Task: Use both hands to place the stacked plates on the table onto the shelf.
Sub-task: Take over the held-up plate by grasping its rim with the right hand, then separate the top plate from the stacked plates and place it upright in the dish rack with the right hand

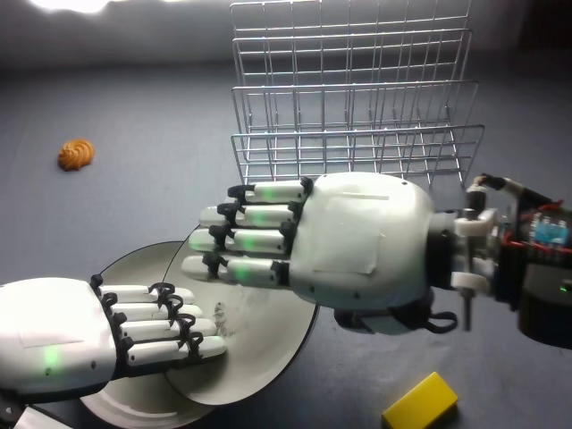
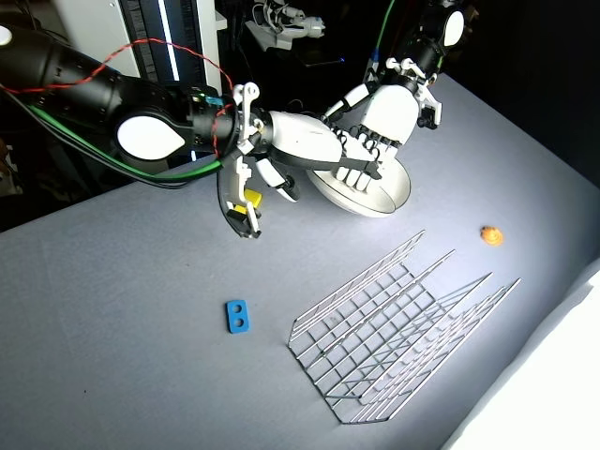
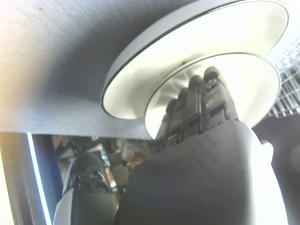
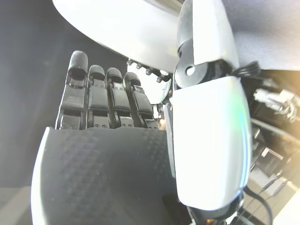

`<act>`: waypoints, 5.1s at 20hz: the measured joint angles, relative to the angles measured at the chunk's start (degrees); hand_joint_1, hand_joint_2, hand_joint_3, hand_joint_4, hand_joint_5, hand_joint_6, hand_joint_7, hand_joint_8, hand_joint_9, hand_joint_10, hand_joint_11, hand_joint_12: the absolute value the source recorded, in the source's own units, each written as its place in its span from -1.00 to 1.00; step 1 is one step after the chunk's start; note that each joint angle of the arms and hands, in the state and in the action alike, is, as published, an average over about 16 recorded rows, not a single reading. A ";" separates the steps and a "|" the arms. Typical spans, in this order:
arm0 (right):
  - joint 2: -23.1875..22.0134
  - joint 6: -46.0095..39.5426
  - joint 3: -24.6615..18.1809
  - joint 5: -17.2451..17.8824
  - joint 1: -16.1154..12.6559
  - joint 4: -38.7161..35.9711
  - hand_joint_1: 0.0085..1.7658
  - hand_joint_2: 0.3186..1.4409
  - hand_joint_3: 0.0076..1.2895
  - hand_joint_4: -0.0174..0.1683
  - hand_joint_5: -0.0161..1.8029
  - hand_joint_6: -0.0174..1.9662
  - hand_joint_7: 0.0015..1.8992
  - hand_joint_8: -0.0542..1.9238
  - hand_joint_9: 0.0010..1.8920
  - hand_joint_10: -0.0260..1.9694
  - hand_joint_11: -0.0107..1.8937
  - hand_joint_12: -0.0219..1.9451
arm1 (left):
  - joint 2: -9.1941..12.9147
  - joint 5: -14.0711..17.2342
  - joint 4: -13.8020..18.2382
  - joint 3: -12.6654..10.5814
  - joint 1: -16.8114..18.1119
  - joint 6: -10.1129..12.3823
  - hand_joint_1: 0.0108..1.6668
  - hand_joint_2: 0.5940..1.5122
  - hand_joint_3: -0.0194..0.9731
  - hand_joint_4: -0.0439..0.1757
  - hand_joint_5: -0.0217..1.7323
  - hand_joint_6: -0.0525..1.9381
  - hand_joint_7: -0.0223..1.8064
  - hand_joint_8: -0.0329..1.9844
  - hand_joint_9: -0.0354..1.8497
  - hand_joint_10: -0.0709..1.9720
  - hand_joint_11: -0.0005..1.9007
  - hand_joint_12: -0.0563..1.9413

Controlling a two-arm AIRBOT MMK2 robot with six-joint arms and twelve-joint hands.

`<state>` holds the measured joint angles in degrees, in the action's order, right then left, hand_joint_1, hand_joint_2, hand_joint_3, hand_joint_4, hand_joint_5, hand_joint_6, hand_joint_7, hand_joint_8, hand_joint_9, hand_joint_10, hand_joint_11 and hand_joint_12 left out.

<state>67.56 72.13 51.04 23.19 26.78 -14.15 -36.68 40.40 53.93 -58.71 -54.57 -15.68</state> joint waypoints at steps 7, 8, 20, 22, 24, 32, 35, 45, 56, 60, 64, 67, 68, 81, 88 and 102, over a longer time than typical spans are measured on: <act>5.11 1.01 4.18 -1.54 -0.60 1.48 0.48 0.06 -0.99 -0.84 -0.86 -0.96 -0.88 -0.93 -0.87 -0.96 -0.97 -0.27 | -0.06 -0.04 -0.49 0.11 -0.02 -0.08 -0.99 0.05 -0.93 -0.69 -0.99 -0.98 -0.98 -0.99 -0.94 -0.92 -0.98 -0.93; 5.65 1.17 4.63 -1.78 -0.73 1.52 0.49 0.06 -0.99 -0.84 -0.84 -0.96 -0.86 -0.93 -0.85 -0.96 -0.97 -0.22 | -0.08 -0.02 -0.56 0.10 -0.04 -0.09 -0.99 0.05 -0.93 -0.69 -0.99 -0.98 -0.98 -0.99 -0.94 -0.92 -0.98 -0.93; 7.79 2.30 6.64 -5.05 -3.02 1.11 0.46 0.14 -0.99 -0.86 -0.37 -0.83 -0.34 -0.83 -0.31 -0.92 -0.66 0.16 | -0.35 0.75 -1.69 -0.56 -0.55 -0.11 -0.99 0.05 -0.93 -0.64 -0.99 -0.98 -0.98 -0.98 -0.94 -0.92 -0.98 -0.93; 7.58 2.31 6.39 -5.37 -3.33 0.94 0.44 0.14 -0.99 -0.86 -0.29 -0.74 -0.26 -0.75 -0.20 -0.92 -0.55 0.15 | -0.41 0.89 -2.11 -0.77 -0.65 -0.13 -0.99 0.05 -0.93 -0.64 -0.99 -0.98 -0.98 -0.98 -0.94 -0.92 -0.98 -0.93; 7.31 2.31 6.07 -5.61 -3.57 0.81 0.43 0.14 -0.99 -0.86 -0.22 -0.64 -0.19 -0.67 -0.10 -0.92 -0.43 0.12 | -0.51 1.11 -2.57 -1.10 -0.68 -0.16 -0.99 0.05 -0.93 -0.62 -0.99 -0.98 -0.98 -0.98 -0.94 -0.92 -0.98 -0.93; 5.62 2.02 3.85 -5.77 -4.48 1.23 0.42 0.09 -1.00 -0.86 -0.06 -0.16 -0.02 -0.25 0.11 -0.57 -0.09 0.02 | -0.67 2.05 -5.65 -4.23 0.41 -0.39 -0.99 0.05 -0.93 -0.56 -0.98 -0.97 -0.96 -0.97 -0.94 -0.92 -0.98 -0.93; 4.88 1.90 2.79 -6.05 -4.99 1.74 0.42 0.07 -1.00 -0.84 -0.06 -0.04 -0.01 -0.14 0.11 -0.39 -0.06 0.03 | -0.54 2.71 -7.46 -6.05 1.18 -0.50 -0.99 0.05 -0.93 -0.55 -0.97 -0.96 -0.96 -0.97 -0.94 -0.92 -0.99 -0.94; 1.78 1.73 -1.41 -6.60 -7.60 4.09 0.47 0.08 -1.00 -0.79 -0.01 0.10 0.06 -0.07 0.09 -0.02 -0.07 0.05 | 0.88 3.57 -12.86 -12.13 4.22 -0.62 -0.99 0.04 -0.93 -0.58 -0.95 -0.93 -0.95 -0.97 -0.94 -0.92 -0.99 -0.94; -3.79 2.95 -6.96 -3.14 -11.49 10.56 0.51 0.13 -0.99 -0.81 0.00 0.09 0.09 -0.08 0.12 -0.04 -0.04 0.02 | 2.32 3.45 -17.60 -14.50 4.55 -1.27 -0.99 0.04 -0.93 -0.58 -0.95 -0.93 -0.95 -0.97 -0.94 -0.92 -0.99 -0.94; -5.76 3.58 -8.54 -2.01 -12.84 12.81 0.52 0.15 -0.99 -0.82 -0.02 0.09 0.09 -0.06 0.12 -0.02 -0.02 0.02 | 2.71 4.06 -18.79 -14.67 3.95 -1.72 -0.99 0.04 -0.93 -0.57 -0.95 -0.93 -0.95 -0.97 -0.94 -0.92 -0.99 -0.94; -7.54 4.08 -9.54 -1.04 -14.46 13.82 0.52 0.15 -1.00 -0.84 -0.03 0.10 0.08 -0.07 0.13 -0.02 -0.01 0.02 | 3.02 5.05 -18.92 -14.78 3.21 -2.39 -1.00 0.05 -0.93 -0.56 -0.95 -0.93 -0.95 -0.97 -0.94 -0.92 -0.99 -0.94; -8.73 4.42 -10.01 -0.05 -15.57 14.26 0.52 0.16 -1.00 -0.84 -0.03 0.10 0.09 -0.07 0.13 -0.02 0.00 0.02 | 3.16 5.98 -17.68 -15.23 2.61 -2.87 -1.00 0.05 -0.93 -0.56 -0.95 -0.93 -0.95 -0.97 -0.94 -0.92 -0.99 -0.94; -9.08 4.59 -10.13 0.29 -15.88 14.31 0.52 0.16 -1.00 -0.83 -0.03 0.10 0.09 -0.07 0.13 -0.02 0.00 0.02 | 3.18 6.30 -16.98 -15.42 2.42 -3.10 -1.00 0.05 -0.93 -0.56 -0.95 -0.93 -0.95 -0.97 -0.94 -0.92 -0.99 -0.94; -11.99 9.15 -8.33 5.89 -18.65 20.05 0.52 0.16 -1.00 -0.83 -0.02 0.05 0.12 -0.11 0.14 -0.06 0.01 0.01 | 3.24 9.64 -2.54 -16.62 0.51 -6.80 -0.99 0.05 -0.93 -0.57 -0.95 -0.93 -0.96 -0.97 -0.94 -0.92 -0.99 -0.94; -11.98 10.27 -4.48 5.71 -20.01 29.69 0.52 0.16 -1.00 -0.84 -0.02 0.03 0.12 -0.12 0.14 -0.05 0.02 0.00 | 3.22 8.68 2.10 -15.49 -0.30 -7.40 -0.99 0.06 -0.93 -0.57 -0.94 -0.93 -0.95 -0.97 -0.94 -0.92 -0.99 -0.94; -9.47 10.02 4.63 0.23 -22.95 50.87 0.53 0.16 -1.00 -0.86 -0.02 0.03 0.11 -0.11 0.14 -0.03 -0.01 0.02 | 3.18 4.29 -0.07 -11.75 -3.47 -7.38 -0.99 0.07 -0.93 -0.59 -0.95 -0.93 -0.96 -0.97 -0.97 -0.95 -0.99 -0.94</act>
<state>58.09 82.15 55.67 23.42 3.84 36.72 -33.50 44.69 53.86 -70.46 -58.03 -23.06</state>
